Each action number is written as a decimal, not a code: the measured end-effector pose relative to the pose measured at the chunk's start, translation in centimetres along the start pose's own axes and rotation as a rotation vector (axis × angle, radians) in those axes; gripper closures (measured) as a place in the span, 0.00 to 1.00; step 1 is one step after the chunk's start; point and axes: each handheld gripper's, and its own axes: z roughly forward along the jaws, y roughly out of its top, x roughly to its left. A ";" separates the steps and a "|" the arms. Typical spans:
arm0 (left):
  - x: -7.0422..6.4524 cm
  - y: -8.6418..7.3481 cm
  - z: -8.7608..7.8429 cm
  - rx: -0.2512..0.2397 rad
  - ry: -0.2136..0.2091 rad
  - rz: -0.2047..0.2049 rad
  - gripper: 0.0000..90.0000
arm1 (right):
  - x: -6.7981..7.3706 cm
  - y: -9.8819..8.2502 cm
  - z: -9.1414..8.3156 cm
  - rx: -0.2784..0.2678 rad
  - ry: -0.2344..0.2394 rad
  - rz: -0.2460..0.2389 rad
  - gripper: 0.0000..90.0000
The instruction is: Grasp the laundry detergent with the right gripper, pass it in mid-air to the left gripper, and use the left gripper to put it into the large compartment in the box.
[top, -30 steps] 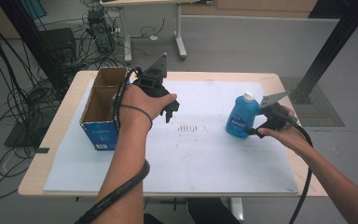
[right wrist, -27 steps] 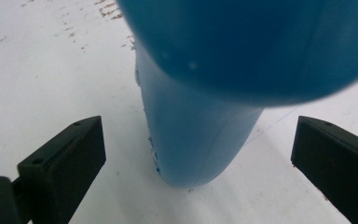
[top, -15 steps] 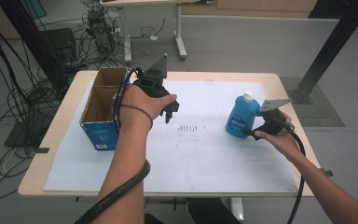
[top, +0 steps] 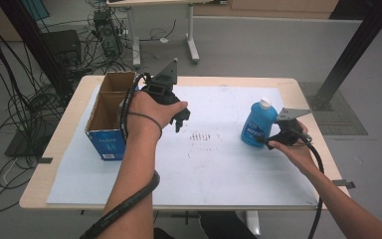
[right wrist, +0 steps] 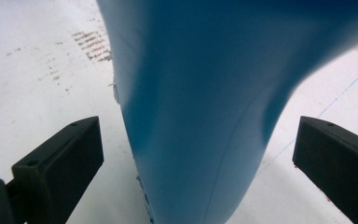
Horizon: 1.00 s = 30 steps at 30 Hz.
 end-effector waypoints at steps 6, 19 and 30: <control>-0.2 0.2 -0.1 -0.001 0.003 0.003 0.07 | -0.1 0.0 0.2 -0.019 0.000 0.015 0.02; -0.5 0.5 -0.2 0.006 0.006 0.012 0.07 | -0.2 0.0 0.5 -0.048 0.017 0.036 0.01; -0.6 0.6 -0.3 0.004 0.008 0.013 0.07 | -0.1 0.0 0.9 -0.062 0.032 0.039 0.01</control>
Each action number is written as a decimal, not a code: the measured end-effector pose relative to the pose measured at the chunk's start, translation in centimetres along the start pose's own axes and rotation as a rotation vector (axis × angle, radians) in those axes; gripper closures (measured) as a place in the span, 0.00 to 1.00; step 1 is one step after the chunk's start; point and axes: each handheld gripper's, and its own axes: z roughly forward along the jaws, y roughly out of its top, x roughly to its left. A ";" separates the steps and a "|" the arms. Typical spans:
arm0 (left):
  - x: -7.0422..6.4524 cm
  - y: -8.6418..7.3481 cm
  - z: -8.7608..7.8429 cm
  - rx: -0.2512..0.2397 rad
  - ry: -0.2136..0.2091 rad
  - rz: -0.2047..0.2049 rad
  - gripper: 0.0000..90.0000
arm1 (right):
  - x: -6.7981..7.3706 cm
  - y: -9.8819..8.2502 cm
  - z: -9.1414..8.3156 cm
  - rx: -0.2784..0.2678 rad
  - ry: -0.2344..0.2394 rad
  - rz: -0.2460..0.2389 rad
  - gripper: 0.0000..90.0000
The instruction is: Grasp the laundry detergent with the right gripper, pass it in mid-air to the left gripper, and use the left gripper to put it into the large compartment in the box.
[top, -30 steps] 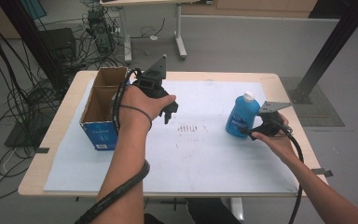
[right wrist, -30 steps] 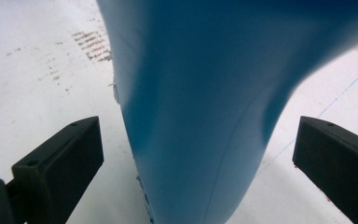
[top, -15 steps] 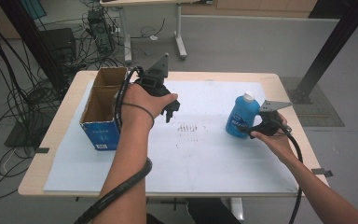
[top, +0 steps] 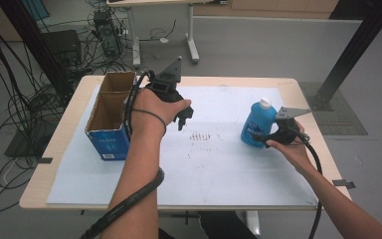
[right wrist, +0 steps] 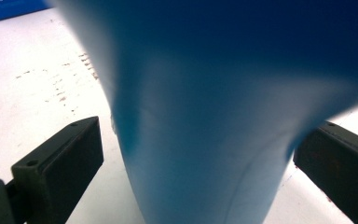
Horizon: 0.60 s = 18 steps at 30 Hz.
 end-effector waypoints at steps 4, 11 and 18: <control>-0.1 0.0 0.1 0.002 0.001 0.002 0.07 | 0.0 0.0 0.1 -0.010 0.001 0.004 0.01; 0.0 0.1 0.0 0.000 0.003 0.002 0.07 | 0.1 0.1 0.1 -0.017 0.008 0.000 0.01; 0.0 0.0 0.0 0.000 0.003 -0.001 0.07 | 0.2 0.1 0.1 -0.022 0.008 0.001 0.01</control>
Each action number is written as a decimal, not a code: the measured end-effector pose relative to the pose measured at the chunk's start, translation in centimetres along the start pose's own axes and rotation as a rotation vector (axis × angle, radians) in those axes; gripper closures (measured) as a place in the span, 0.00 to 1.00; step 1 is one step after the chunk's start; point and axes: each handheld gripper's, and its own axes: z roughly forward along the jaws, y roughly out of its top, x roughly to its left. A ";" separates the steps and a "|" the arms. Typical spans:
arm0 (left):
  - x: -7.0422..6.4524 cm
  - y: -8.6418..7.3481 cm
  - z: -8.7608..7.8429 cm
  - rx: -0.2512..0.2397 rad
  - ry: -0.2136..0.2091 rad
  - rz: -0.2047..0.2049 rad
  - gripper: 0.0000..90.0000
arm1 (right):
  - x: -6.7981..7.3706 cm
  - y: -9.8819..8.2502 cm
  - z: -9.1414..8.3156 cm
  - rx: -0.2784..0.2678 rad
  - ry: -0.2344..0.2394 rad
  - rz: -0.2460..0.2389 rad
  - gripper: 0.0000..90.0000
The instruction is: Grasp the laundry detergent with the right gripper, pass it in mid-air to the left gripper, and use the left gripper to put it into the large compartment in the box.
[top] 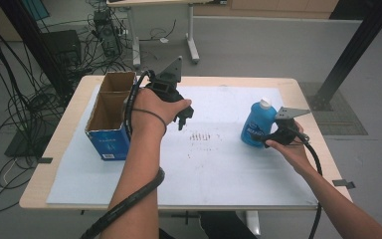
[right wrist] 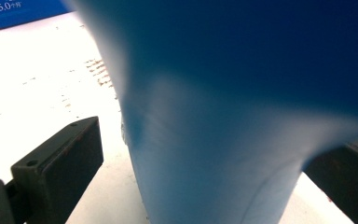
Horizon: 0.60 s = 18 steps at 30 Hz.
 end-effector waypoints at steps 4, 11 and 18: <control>0.0 0.0 0.0 0.000 0.000 0.001 0.07 | 0.0 0.0 0.0 -0.001 0.001 -0.003 0.01; -0.1 0.0 -0.2 -0.002 0.002 0.002 0.07 | 0.0 0.1 -0.1 -0.006 0.003 -0.001 0.01; -0.2 0.1 -0.3 -0.004 0.003 0.003 0.07 | 0.1 0.1 -0.1 -0.014 0.004 -0.002 0.01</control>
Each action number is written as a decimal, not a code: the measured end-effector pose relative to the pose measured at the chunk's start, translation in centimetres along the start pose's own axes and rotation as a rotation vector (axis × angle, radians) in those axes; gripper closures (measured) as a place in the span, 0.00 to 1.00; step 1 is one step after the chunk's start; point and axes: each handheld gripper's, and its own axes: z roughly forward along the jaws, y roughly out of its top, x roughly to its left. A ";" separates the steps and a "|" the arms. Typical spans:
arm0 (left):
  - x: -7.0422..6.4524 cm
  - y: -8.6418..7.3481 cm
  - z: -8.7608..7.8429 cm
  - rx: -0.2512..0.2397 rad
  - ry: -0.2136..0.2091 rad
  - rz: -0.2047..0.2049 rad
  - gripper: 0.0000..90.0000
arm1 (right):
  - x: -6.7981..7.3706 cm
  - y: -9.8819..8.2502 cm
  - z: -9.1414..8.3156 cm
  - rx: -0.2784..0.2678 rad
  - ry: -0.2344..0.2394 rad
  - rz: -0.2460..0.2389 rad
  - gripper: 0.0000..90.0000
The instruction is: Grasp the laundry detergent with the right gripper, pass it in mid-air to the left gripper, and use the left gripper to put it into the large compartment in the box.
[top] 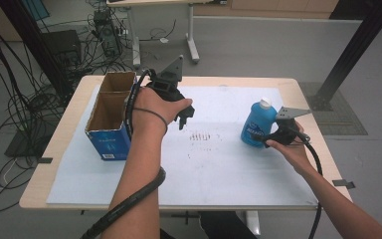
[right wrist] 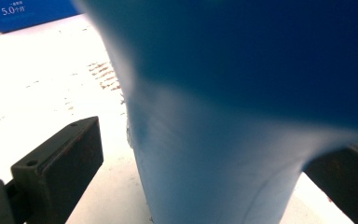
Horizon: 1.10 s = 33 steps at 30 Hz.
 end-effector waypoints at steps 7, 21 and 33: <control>-0.1 0.0 0.0 0.001 0.000 0.003 0.07 | -0.1 -0.1 -0.2 -0.006 -0.004 -0.002 0.01; -0.1 0.0 -0.1 0.001 0.003 0.003 0.07 | 0.0 -0.1 -0.2 -0.013 -0.001 -0.001 0.01; -0.3 0.2 -0.1 0.001 0.002 0.008 0.07 | 0.0 0.0 -0.2 -0.018 -0.002 -0.002 0.01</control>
